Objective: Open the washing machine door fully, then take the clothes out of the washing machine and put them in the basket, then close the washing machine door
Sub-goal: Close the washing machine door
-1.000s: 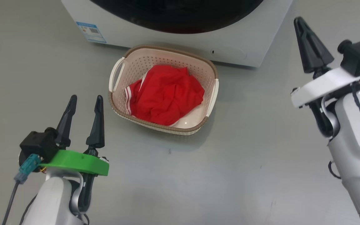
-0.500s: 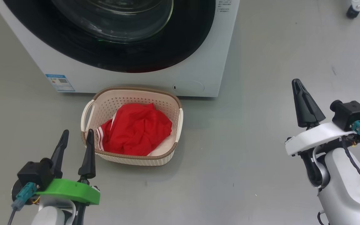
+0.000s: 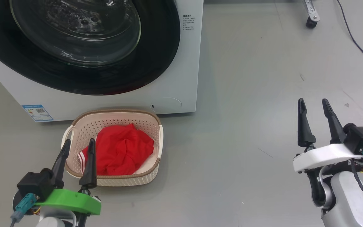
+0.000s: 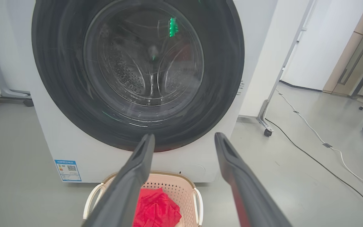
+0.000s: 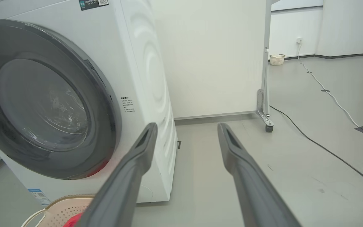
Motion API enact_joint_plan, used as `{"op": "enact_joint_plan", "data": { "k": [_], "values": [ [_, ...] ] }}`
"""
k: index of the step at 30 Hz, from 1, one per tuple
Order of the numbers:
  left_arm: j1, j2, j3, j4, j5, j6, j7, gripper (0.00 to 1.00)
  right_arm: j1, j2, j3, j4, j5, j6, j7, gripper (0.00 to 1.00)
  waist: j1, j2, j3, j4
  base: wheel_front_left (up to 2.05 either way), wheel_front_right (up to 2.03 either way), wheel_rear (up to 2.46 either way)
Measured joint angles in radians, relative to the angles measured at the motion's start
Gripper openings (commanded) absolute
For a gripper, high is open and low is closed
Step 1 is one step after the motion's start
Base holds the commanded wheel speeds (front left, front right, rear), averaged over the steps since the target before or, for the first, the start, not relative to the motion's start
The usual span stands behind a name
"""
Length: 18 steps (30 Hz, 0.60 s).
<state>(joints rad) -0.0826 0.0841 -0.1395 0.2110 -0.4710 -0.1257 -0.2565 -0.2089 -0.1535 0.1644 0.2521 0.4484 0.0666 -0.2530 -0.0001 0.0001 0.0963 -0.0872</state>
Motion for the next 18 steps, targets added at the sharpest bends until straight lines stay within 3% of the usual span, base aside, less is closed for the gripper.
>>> {"op": "enact_joint_plan", "data": {
  "k": [18],
  "values": [
    [0.029,-0.004,-0.015,0.009,0.024,0.000,0.000,1.00,0.120,0.015,-0.029,-0.057,-0.036,0.001,0.000,1.00,0.0000,0.0000,-0.030,-0.003,0.00,0.00,0.00]
  ]
}}
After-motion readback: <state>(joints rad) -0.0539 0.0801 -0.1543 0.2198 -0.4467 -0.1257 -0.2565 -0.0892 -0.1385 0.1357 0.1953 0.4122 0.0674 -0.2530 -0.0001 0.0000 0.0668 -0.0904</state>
